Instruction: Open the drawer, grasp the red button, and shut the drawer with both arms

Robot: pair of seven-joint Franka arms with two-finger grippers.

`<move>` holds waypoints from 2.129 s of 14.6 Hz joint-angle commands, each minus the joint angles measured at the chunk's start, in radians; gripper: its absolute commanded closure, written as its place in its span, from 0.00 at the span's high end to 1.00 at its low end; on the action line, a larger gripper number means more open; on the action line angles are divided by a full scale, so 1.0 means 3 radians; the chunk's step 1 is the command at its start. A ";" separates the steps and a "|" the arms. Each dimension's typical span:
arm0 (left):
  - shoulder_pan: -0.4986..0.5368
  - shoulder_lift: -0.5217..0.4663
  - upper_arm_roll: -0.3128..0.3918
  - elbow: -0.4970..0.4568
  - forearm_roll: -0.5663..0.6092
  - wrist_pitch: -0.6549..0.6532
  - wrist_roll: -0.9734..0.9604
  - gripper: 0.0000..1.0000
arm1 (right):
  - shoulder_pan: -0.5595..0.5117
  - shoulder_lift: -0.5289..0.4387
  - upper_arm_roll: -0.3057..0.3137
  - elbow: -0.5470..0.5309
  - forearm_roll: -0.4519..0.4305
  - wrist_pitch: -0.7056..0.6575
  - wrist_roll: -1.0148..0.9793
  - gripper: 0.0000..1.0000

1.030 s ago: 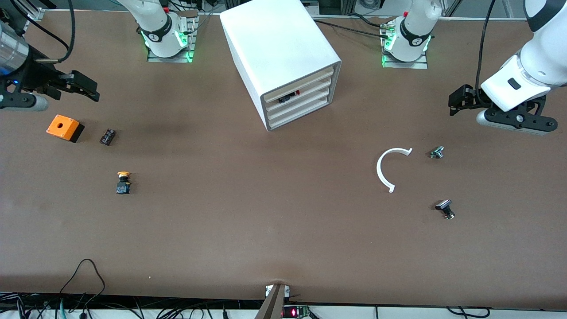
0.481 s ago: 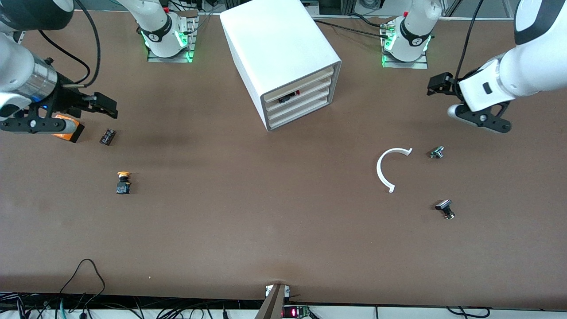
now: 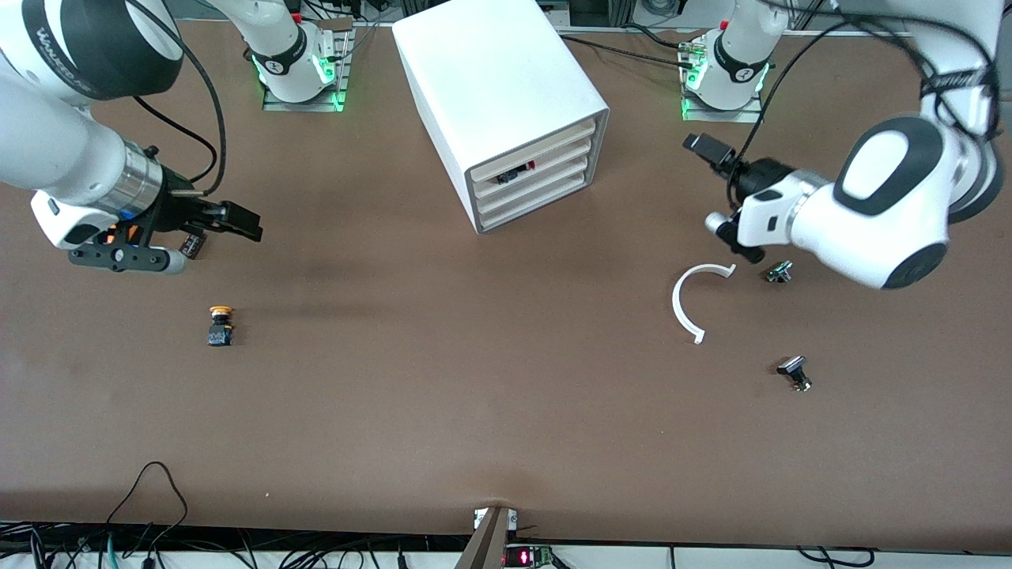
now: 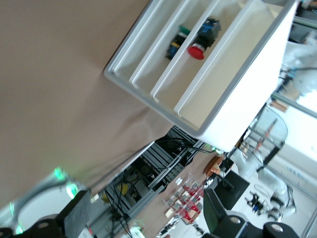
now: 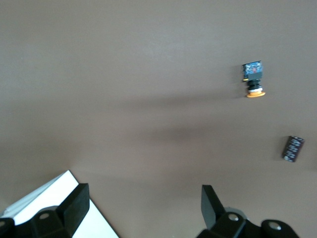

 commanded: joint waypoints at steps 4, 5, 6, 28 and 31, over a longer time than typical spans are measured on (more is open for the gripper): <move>-0.0004 0.0175 -0.0083 -0.0541 -0.0853 0.0938 0.1201 0.99 | 0.0259 0.0390 -0.0008 0.0429 0.0030 -0.0028 0.0478 1.00; -0.0004 0.0047 -0.0134 -0.0802 -0.0997 0.1172 0.1216 0.99 | 0.0305 0.0451 -0.0008 0.0471 0.0030 -0.0028 0.0550 1.00; 0.0001 -0.0075 -0.0206 -0.1052 -0.1100 0.1408 0.1262 0.99 | 0.0346 0.0512 -0.0008 0.0517 0.0025 -0.0028 0.0647 1.00; -0.0060 -0.0240 -0.0994 -0.2522 -0.2481 0.2704 0.2679 0.52 | 0.1041 0.1214 -0.0018 0.1468 -0.0037 -0.0048 0.2181 1.00; -0.0071 -0.0240 -0.0994 -0.2517 -0.2481 0.2704 0.2679 0.32 | 0.1092 0.1239 -0.0023 0.1504 -0.0042 -0.0038 0.2233 1.00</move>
